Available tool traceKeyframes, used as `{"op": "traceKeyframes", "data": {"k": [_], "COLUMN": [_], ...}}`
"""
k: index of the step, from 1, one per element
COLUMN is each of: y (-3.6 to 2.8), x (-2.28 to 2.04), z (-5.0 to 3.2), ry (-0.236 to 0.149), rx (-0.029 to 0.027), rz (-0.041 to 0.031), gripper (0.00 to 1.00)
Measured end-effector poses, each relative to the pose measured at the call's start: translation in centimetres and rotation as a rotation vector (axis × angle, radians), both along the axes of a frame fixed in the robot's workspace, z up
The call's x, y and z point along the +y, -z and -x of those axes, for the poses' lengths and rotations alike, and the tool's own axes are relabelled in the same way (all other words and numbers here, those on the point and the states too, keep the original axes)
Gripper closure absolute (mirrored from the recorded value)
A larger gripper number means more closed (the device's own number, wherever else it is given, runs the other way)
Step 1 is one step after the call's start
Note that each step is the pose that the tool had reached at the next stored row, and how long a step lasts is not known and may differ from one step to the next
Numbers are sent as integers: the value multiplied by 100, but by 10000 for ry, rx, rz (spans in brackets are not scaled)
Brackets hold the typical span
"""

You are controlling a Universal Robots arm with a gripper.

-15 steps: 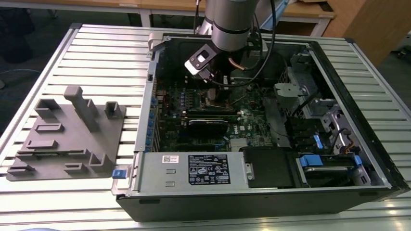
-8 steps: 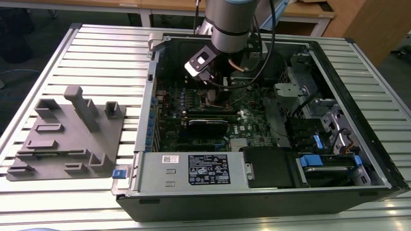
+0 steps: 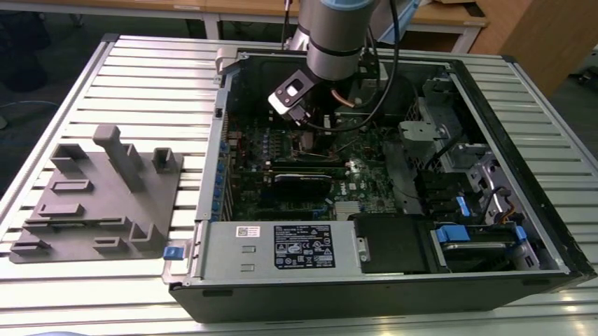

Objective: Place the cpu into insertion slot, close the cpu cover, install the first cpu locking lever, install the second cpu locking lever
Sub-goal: 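Place the cpu into insertion slot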

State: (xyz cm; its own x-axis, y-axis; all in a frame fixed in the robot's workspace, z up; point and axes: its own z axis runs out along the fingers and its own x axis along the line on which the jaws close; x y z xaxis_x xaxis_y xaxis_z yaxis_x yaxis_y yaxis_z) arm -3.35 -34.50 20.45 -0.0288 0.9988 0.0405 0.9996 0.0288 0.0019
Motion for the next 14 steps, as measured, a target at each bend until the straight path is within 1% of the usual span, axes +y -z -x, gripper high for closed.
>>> {"op": "traceKeyframes", "data": {"k": [4, 7, 10, 14], "y": [12, 36, 42, 67], "x": [4, 4, 4, 3], "z": [3, 10, 14, 14], "ry": [0, 1, -1, 18], "rx": [0, 0, 1, 2], "rz": [-6, -6, -2, -3], "gripper": [46, 46, 46, 46]}}
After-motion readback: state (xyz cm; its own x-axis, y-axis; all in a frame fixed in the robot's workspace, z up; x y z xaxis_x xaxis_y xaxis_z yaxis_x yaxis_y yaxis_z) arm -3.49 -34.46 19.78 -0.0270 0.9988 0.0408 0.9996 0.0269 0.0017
